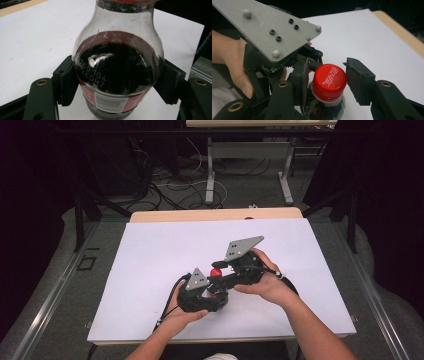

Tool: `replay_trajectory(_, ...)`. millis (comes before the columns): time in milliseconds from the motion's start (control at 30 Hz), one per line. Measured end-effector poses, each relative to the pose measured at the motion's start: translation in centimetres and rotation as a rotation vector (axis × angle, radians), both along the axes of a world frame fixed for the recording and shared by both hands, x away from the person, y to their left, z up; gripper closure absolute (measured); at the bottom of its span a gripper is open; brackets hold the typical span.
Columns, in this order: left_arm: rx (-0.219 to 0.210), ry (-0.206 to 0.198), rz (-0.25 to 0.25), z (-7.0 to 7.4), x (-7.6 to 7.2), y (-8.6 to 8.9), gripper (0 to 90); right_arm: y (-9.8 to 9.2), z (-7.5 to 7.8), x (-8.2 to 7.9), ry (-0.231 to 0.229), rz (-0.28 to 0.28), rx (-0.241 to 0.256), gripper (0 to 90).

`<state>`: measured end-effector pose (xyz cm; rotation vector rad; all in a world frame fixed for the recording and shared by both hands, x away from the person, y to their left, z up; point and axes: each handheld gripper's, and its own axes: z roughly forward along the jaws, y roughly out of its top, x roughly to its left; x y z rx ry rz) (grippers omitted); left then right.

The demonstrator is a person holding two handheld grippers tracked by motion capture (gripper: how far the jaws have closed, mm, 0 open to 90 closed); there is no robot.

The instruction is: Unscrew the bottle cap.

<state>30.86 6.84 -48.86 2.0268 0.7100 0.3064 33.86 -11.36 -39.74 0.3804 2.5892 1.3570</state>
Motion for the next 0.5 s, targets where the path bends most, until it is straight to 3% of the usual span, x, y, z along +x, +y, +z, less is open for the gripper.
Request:
replay_trajectory(67, 0.002, 0.005, 0.01, 0.0, 0.0, 0.1, 30.2, 0.2, 0.1, -0.9, -0.042, -0.062, -0.004, 53.5)
replay_trajectory(167, 0.004, 0.016, 0.009, 0.0, 0.0, 0.1, 30.2, 0.4, 0.1, -1.3, -0.07, -0.103, -0.024, 53.5)
replay_trajectory(267, 0.015, 0.01, 0.005, 0.0, 0.0, 0.2, 30.2, 0.8, -0.2, -1.6, -0.063, -0.14, -0.017, 54.8)
replay_trajectory(367, -0.005, 0.008, 0.013, 0.0, -0.1, 0.0, 30.2, 0.9, -0.3, -1.6, -0.051, -0.146, -0.019, 55.6)
replay_trajectory(500, -0.004, 0.007, 0.015, 0.0, -0.1, 0.0, 30.2, 1.3, -0.5, -1.7, -0.069, -0.143, -0.018, 56.5)
